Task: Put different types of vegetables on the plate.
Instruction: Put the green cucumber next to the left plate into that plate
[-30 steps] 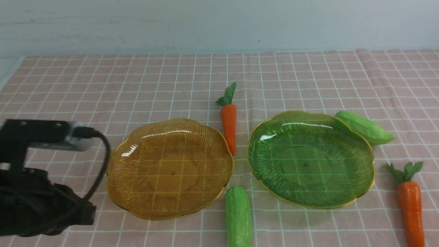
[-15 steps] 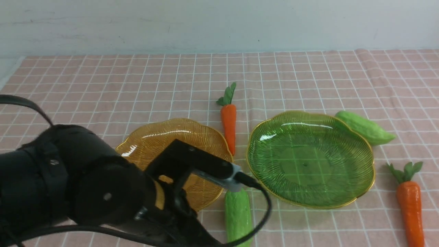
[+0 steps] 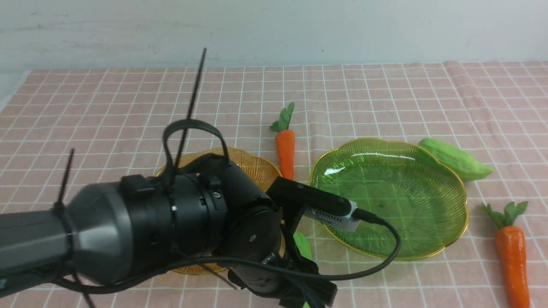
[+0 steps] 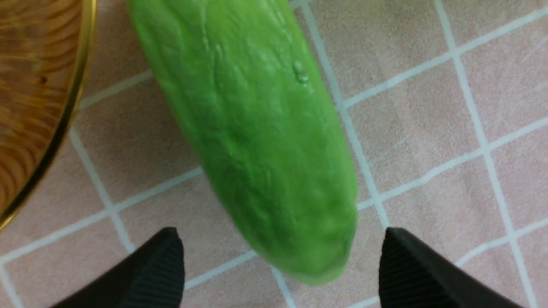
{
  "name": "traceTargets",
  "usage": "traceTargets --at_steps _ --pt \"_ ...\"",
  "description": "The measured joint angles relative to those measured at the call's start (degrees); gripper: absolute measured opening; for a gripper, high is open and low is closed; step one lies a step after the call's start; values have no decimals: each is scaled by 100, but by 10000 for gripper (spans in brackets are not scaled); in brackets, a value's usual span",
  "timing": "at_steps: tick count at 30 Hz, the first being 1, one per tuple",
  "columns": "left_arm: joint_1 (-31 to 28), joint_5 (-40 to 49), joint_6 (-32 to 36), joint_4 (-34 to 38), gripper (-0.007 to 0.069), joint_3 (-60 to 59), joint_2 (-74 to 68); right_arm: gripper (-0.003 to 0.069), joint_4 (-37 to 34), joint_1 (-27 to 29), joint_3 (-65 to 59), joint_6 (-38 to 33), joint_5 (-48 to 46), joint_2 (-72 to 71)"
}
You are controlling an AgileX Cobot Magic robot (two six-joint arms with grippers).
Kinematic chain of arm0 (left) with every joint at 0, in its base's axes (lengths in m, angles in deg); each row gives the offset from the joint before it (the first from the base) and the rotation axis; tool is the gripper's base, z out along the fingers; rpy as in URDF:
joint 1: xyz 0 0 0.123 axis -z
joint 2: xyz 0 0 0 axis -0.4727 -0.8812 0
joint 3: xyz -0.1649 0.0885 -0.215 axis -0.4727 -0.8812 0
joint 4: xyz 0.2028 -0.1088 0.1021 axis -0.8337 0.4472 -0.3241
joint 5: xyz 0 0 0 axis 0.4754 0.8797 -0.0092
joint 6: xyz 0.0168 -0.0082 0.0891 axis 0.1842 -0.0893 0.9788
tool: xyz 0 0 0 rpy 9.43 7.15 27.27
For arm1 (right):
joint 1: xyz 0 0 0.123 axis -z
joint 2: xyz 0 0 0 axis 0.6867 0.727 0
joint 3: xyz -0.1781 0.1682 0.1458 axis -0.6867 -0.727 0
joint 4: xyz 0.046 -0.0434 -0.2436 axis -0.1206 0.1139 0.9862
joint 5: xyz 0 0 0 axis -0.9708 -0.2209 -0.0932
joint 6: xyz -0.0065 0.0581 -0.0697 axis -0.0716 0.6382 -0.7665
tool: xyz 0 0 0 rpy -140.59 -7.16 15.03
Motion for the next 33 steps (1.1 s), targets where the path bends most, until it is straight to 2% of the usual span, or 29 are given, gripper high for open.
traceTargets --at_steps 7,13,18,20,21,25,33 --pt "0 -618 -12 33 556 2 -175 -17 0 0 0 -79 5 0" --pt "0 -744 -89 33 552 2 -500 -17 0 0 0 -103 5 0" --pt "0 -752 -289 30 435 25 -611 -17 212 0 0 -96 -88 6" --pt "0 -689 -325 30 328 49 -592 -17 545 0 0 109 -148 60" --pt "0 -615 -325 30 300 63 -541 -17 771 0 0 304 -179 112" --pt "5 -224 -339 35 283 103 136 -17 1515 79 0 937 -289 516" --pt "-285 451 -279 -330 281 119 1457 2 1554 176 0 1040 -10 1725"
